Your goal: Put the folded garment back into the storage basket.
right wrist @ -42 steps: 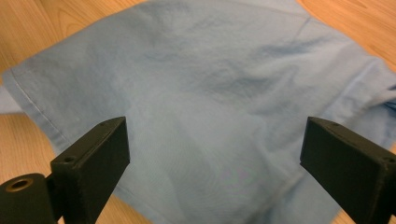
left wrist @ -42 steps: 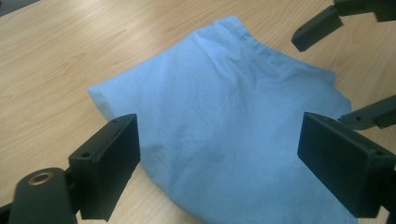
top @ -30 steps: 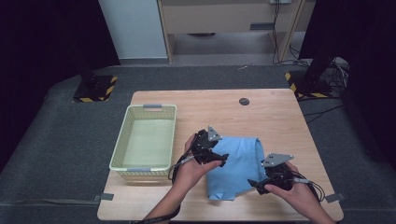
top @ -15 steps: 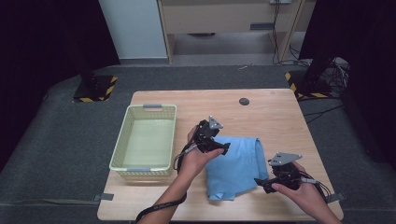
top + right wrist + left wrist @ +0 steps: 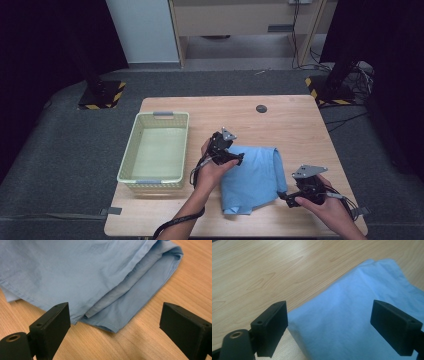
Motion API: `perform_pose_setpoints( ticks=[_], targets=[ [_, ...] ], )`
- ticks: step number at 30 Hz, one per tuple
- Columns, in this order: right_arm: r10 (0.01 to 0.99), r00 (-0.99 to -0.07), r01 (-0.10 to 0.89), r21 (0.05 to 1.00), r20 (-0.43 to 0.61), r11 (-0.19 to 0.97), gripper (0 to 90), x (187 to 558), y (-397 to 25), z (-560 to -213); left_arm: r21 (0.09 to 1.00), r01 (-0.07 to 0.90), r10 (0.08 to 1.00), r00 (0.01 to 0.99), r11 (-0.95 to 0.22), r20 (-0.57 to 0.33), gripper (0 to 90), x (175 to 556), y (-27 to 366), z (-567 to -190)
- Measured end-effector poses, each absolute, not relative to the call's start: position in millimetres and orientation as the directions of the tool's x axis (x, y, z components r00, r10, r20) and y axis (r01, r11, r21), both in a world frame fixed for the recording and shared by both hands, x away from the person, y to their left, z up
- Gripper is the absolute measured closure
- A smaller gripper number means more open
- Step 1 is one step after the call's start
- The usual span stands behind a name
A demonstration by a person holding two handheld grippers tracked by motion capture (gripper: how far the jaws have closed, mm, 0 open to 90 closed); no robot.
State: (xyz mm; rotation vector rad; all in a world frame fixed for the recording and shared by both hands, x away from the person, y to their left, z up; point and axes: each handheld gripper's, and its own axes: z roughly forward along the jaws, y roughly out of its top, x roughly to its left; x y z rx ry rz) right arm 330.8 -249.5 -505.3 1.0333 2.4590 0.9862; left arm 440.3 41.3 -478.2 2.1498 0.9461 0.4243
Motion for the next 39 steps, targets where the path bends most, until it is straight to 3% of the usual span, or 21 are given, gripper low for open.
perform_pose_setpoints(
  ticks=[15, 18, 39],
  targets=[
    [0.712, -0.702, 0.525, 0.680, 0.006, 0.512, 9.1, 331.4, -241.2, -510.4, 0.757, 0.516, 0.771, 0.636, -0.400, -0.026, 17.6, 453.7, 54.1, -505.0],
    [0.711, -0.703, 0.524, 0.680, 0.007, 0.512, 8.4, 332.0, -237.8, -511.3, 0.757, 0.494, 0.771, 0.637, -0.427, 0.019, 17.8, 455.9, 56.0, -507.9],
    [0.735, -0.675, 0.582, 0.659, 0.066, 0.476, 4.6, 334.0, -236.4, -531.9, 0.729, 0.526, 0.751, 0.660, -0.438, -0.025, 17.3, 463.1, 54.0, -533.9]
  ],
)
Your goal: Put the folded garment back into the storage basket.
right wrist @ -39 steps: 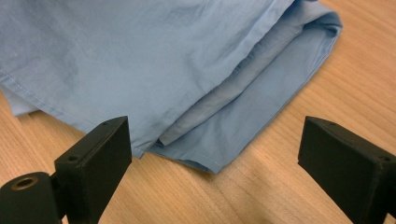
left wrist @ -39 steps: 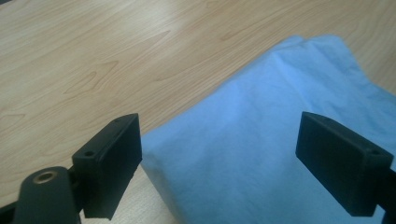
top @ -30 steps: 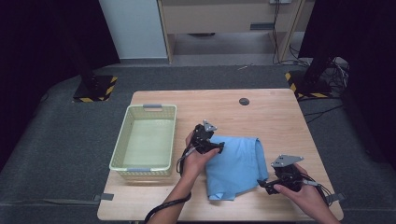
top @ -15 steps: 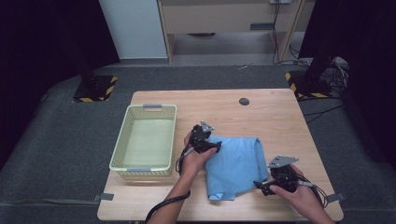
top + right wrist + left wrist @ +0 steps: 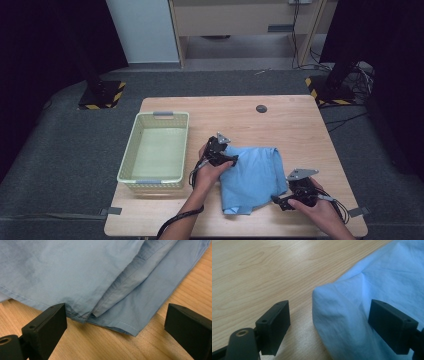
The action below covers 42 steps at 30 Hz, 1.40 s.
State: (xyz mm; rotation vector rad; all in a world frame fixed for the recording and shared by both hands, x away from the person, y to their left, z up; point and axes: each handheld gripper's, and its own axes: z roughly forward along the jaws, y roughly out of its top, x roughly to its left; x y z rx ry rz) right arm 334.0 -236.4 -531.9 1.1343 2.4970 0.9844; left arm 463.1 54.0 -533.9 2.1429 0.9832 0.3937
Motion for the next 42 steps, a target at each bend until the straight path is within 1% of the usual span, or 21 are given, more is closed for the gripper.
perform_pose_setpoints(
  ticks=[5, 15, 24, 30, 35, 38, 42],
  targets=[
    [0.736, -0.671, 0.592, 0.662, 0.089, 0.459, 5.0, 336.6, -236.3, -532.1, 0.729, 0.529, 0.751, 0.660, -0.434, -0.032, 17.0, 462.5, 54.0, -538.0],
    [0.732, -0.674, 0.584, 0.679, 0.100, 0.445, 4.7, 341.3, -226.0, -524.3, 0.733, 0.506, 0.742, 0.670, -0.453, -0.004, 16.7, 458.2, 49.5, -539.7],
    [0.770, -0.633, 0.618, 0.652, 0.081, 0.440, 3.0, 351.5, -220.1, -530.4, 0.743, 0.493, 0.738, 0.675, -0.453, 0.002, 16.7, 452.5, 48.1, -541.3],
    [0.777, -0.626, 0.633, 0.625, 0.067, 0.456, 1.8, 355.0, -218.0, -534.6, 0.742, 0.490, 0.734, 0.679, -0.458, 0.003, 16.7, 451.1, 47.4, -541.3],
    [0.782, -0.621, 0.635, 0.622, 0.057, 0.458, 0.9, 356.4, -216.9, -536.3, 0.738, 0.492, 0.730, 0.684, -0.462, 0.000, 16.7, 451.1, 47.3, -540.4],
    [0.778, -0.626, 0.629, 0.621, 0.047, 0.469, 3.7, 355.5, -215.6, -535.6, 0.741, 0.495, 0.734, 0.679, -0.454, -0.003, 17.3, 452.5, 49.1, -537.4],
    [0.761, -0.648, 0.610, 0.622, 0.034, 0.491, 12.3, 352.5, -212.7, -533.2, 0.751, 0.491, 0.741, 0.671, -0.442, -0.002, 19.1, 453.8, 53.6, -532.9]
  ],
)
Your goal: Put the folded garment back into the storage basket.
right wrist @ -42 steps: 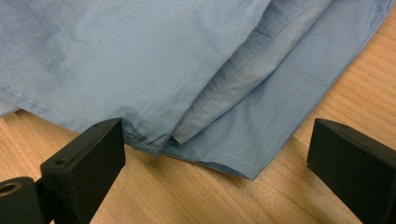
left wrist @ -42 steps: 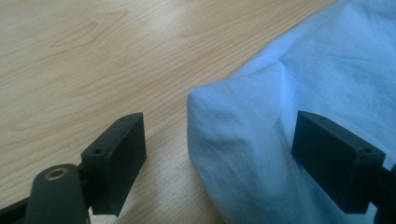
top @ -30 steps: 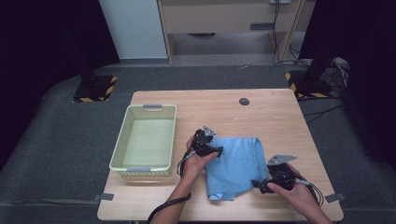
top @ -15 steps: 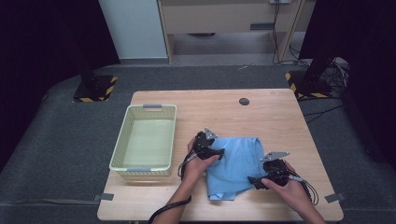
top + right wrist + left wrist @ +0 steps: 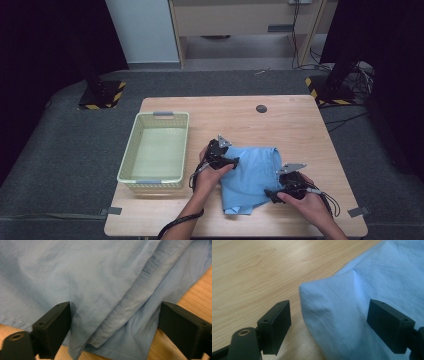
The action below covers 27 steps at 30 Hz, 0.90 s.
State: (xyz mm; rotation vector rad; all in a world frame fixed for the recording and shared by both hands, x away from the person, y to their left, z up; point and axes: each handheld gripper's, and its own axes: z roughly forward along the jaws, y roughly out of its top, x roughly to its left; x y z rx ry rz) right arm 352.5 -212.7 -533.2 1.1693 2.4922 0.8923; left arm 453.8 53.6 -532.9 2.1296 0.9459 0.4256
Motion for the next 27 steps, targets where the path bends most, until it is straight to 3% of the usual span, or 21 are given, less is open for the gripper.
perform_pose_setpoints(
  ticks=[4, 19, 27],
  targets=[
    [0.750, -0.660, 0.601, 0.625, 0.036, 0.498, 18.9, 350.8, -212.2, -531.7, 0.752, 0.494, 0.743, 0.670, -0.437, -0.009, 22.5, 454.9, 56.5, -531.7],
    [0.712, -0.701, 0.574, 0.622, 0.038, 0.532, 63.7, 346.6, -202.5, -525.3, 0.745, 0.484, 0.718, 0.696, -0.459, -0.011, 29.4, 453.4, 52.7, -536.1],
    [0.712, -0.701, 0.574, 0.624, 0.041, 0.530, 69.7, 345.2, -200.7, -525.3, 0.768, 0.474, 0.742, 0.670, -0.431, 0.003, 29.5, 454.0, 61.4, -530.5]
  ],
)
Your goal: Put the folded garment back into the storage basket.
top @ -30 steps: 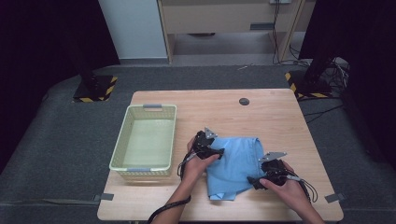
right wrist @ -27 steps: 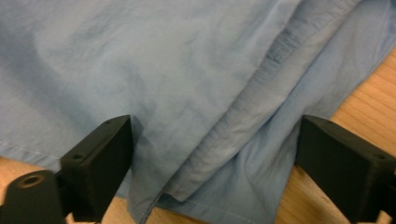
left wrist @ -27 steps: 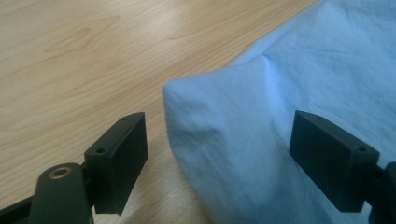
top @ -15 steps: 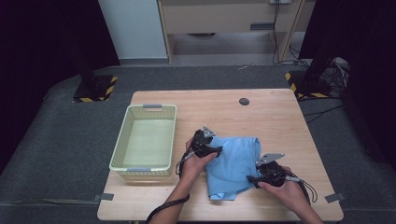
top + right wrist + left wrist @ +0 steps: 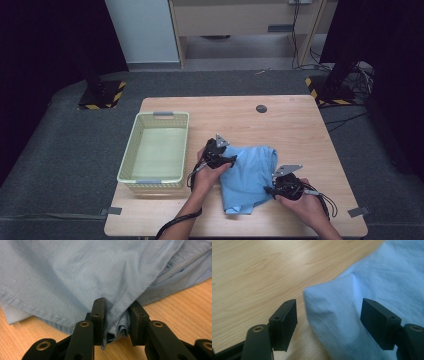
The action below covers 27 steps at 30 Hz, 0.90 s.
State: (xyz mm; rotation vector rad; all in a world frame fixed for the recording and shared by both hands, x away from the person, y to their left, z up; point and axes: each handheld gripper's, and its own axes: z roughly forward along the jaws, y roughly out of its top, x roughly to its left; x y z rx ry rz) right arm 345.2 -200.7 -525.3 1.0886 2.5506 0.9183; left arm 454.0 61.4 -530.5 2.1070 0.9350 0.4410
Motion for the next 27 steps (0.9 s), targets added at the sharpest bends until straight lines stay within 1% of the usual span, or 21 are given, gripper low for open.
perform_pose_setpoints(
  ticks=[5, 14, 19, 27],
  targets=[
    [0.706, -0.707, 0.573, 0.617, 0.041, 0.539, 72.2, 345.6, -199.5, -524.6, 0.763, 0.489, 0.749, 0.662, -0.422, -0.010, 31.6, 456.1, 65.9, -532.2],
    [0.698, -0.715, 0.560, 0.618, 0.025, 0.551, 78.6, 343.8, -196.5, -524.2, 0.749, 0.487, 0.725, 0.689, -0.450, -0.012, 45.6, 454.2, 59.3, -536.6],
    [0.696, -0.718, 0.553, 0.614, 0.009, 0.562, 80.3, 343.0, -194.3, -523.5, 0.753, 0.478, 0.720, 0.693, -0.453, -0.008, 51.1, 451.2, 57.8, -537.4],
    [0.690, -0.723, 0.529, 0.618, -0.033, 0.582, 83.1, 340.8, -190.3, -522.8, 0.751, 0.466, 0.710, 0.704, -0.467, 0.005, 70.1, 447.0, 55.3, -534.0]
  ],
)
